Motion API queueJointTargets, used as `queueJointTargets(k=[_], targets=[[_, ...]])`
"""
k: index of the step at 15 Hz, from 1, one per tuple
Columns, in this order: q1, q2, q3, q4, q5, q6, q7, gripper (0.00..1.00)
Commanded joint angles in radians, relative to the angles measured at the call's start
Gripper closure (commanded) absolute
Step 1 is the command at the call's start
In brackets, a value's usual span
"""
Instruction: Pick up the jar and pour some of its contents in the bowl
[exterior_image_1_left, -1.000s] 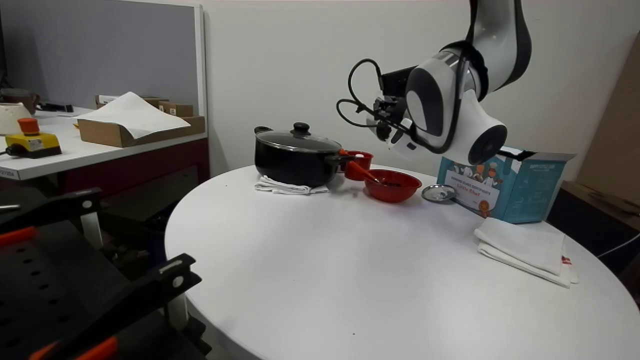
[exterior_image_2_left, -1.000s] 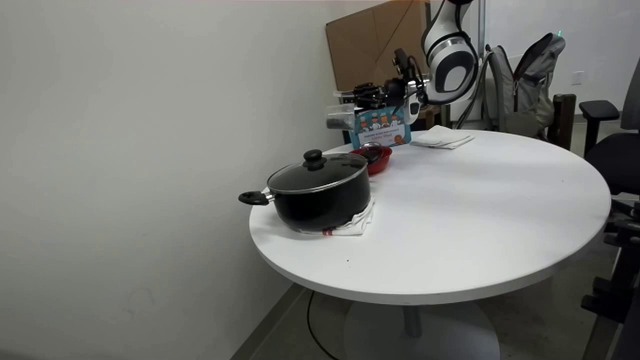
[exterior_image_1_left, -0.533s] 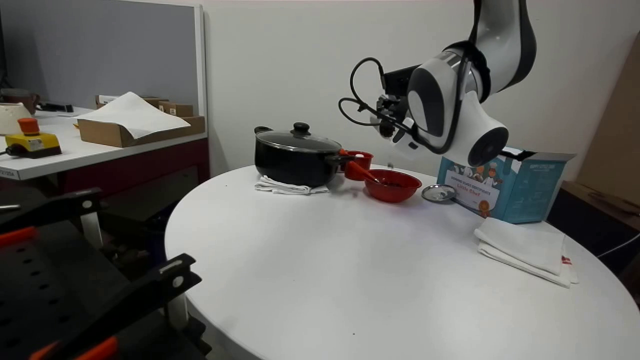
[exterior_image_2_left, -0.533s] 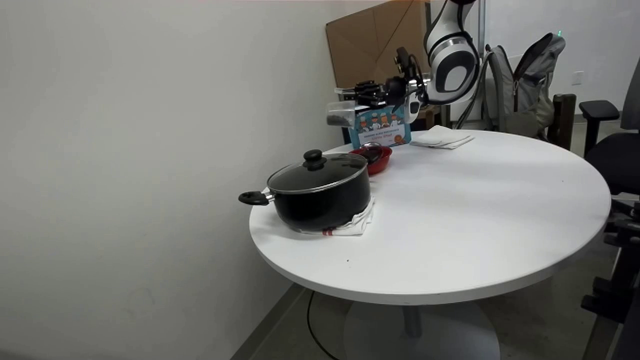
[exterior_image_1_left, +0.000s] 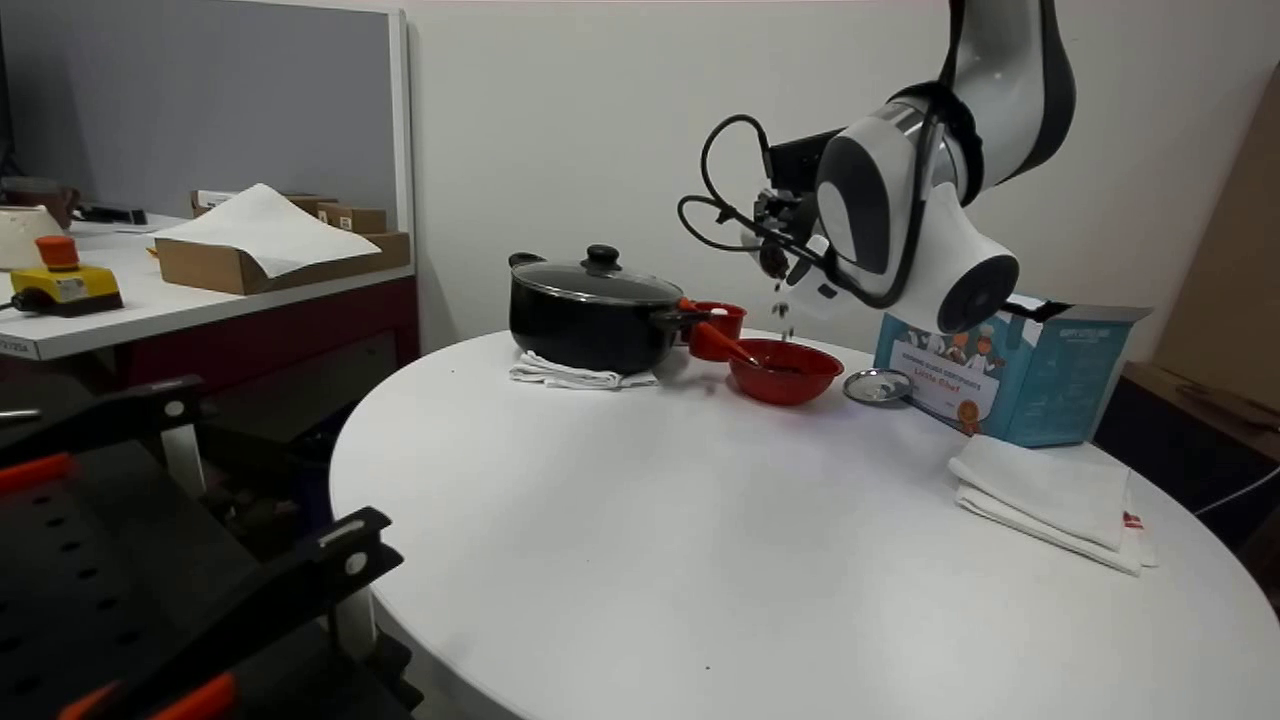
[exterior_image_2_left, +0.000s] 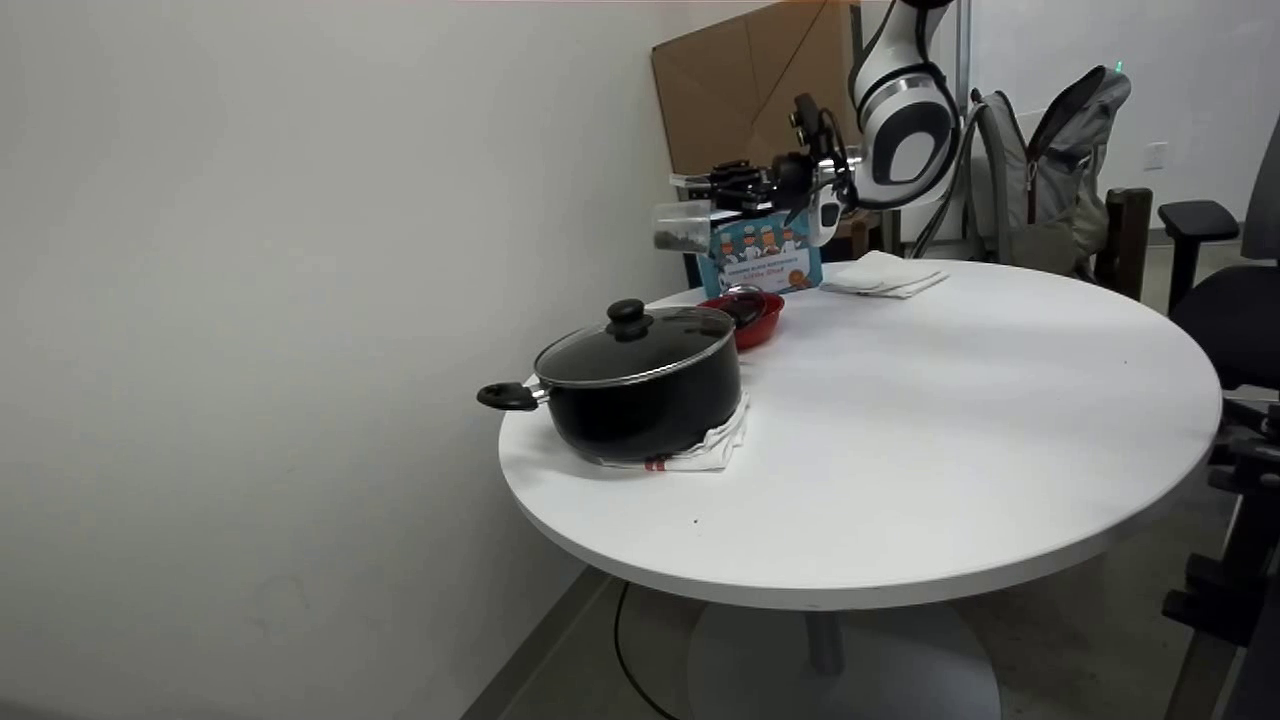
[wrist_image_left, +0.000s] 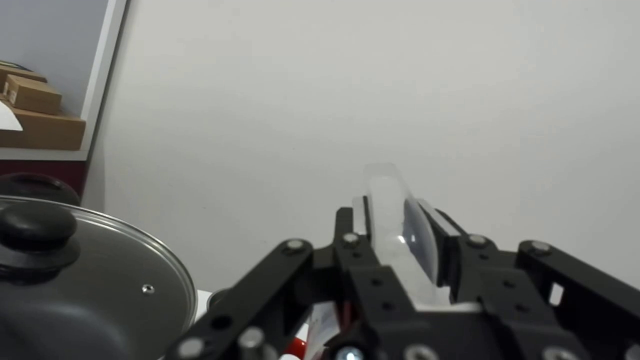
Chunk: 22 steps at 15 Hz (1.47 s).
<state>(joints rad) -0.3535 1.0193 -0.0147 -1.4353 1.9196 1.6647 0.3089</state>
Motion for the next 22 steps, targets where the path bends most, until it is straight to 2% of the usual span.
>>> queueJointTargets(k=[1, 8, 14, 22], targets=[[0.013, -0.037, -0.03, -0.026, -0.012, 0.0, -0.01, 0.86], [0.037, -0.112, -0.084, -0.043, -0.097, 0.057, -0.003, 0.86], [0.06, -0.152, -0.097, -0.04, -0.195, 0.087, -0.002, 0.86], [0.135, -0.211, -0.119, -0.034, -0.41, 0.147, 0.015, 0.86]])
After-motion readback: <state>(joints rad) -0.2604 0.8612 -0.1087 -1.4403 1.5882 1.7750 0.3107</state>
